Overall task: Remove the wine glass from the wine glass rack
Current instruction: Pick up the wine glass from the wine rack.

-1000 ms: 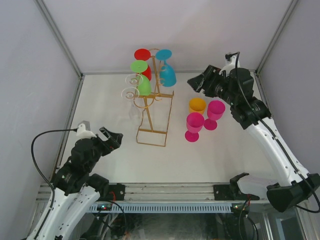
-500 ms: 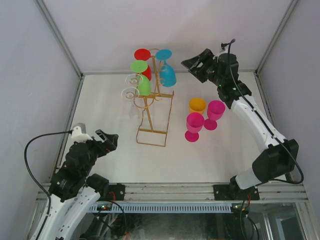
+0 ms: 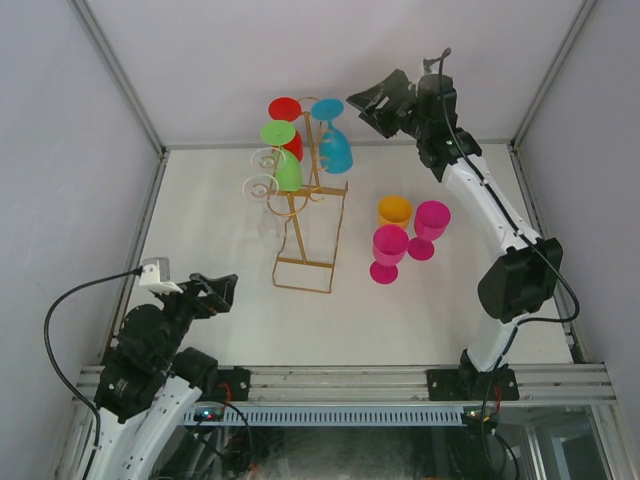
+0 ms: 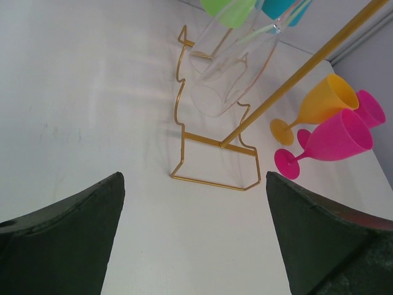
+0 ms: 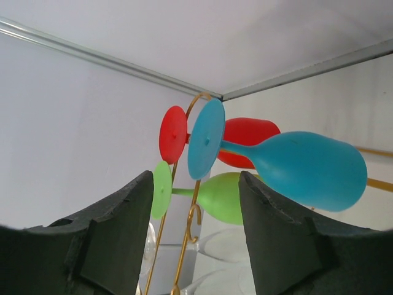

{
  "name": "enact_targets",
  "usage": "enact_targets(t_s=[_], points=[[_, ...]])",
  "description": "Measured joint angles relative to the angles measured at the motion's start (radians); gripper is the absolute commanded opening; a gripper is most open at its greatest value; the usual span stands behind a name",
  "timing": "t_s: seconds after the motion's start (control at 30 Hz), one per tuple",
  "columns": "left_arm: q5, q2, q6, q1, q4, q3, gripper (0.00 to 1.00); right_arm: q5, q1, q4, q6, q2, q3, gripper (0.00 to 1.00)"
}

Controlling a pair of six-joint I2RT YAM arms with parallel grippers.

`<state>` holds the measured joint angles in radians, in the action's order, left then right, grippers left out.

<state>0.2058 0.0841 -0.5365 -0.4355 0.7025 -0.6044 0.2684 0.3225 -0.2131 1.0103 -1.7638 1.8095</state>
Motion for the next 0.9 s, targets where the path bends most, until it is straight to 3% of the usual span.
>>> enact_targets(t_s=[0.5,0.9], points=[[-0.078,0.029,0.007,0.000,-0.013,0.002,1.00,0.012,0.001,-0.101,0.001,-0.197,0.233,0.54],[-0.077,0.029,0.007,0.000,-0.013,0.002,1.00,0.045,0.001,-0.148,0.000,-0.233,0.299,0.47]])
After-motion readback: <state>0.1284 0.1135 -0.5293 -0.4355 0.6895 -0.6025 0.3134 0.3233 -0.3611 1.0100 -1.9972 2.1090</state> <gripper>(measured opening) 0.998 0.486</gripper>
